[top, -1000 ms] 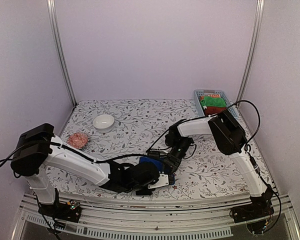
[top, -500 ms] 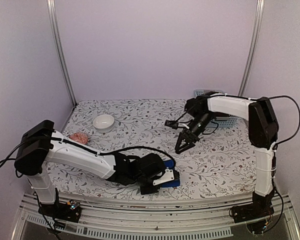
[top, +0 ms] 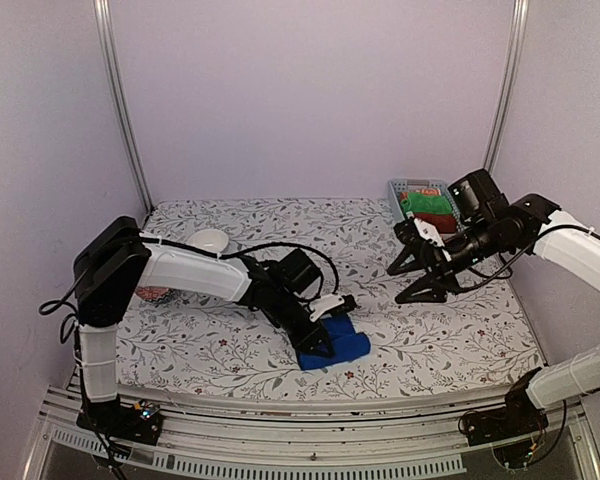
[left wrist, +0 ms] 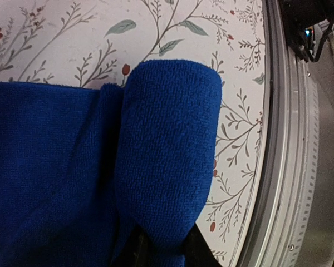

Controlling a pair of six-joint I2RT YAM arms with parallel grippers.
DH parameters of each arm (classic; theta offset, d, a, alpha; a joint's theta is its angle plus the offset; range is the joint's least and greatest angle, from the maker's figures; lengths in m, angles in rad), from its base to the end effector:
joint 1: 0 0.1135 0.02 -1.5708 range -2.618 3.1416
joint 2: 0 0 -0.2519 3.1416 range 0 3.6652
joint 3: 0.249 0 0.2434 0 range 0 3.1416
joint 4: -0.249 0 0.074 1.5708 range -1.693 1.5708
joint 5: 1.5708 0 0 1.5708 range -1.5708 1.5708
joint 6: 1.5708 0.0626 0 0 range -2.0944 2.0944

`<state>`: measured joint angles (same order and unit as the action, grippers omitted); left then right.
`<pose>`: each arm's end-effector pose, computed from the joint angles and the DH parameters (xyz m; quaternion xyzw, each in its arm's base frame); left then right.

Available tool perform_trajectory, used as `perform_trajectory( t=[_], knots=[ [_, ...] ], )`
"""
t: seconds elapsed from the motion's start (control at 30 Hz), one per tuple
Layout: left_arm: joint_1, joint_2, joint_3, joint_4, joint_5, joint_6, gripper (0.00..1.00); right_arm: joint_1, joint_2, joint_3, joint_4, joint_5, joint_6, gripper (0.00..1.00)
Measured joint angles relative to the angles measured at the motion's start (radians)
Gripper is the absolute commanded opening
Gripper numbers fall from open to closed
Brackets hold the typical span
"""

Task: Roll the towels
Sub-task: Roll the towel at the center of the board.

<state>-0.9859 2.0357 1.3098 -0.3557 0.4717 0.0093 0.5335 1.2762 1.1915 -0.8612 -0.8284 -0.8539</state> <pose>0.2027 -0.3577 0.1124 0.5000 0.8020 -0.3107 0.1016 0.1961 0.1694 0.3000 -0.6521 0.5907 0.3332 0.3389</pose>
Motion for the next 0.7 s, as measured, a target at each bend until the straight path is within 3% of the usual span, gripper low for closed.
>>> perform_trajectory(
  t=[0.23, 0.33, 0.7],
  knots=[
    [0.116, 0.084, 0.016, 0.030, 0.314, -0.113, 0.21, 0.259, 0.046, -0.201, 0.186, 0.253, -0.011, 0.59],
    [0.138, 0.102, 0.011, 0.050, 0.378, -0.146, 0.21, 0.339, 0.124, -0.253, 0.290, 0.386, 0.005, 0.59],
    [0.191, 0.125, -0.034, 0.103, 0.515, -0.213, 0.18, 0.450, 0.377, -0.252, 0.552, 0.632, 0.000, 0.59]
  ],
)
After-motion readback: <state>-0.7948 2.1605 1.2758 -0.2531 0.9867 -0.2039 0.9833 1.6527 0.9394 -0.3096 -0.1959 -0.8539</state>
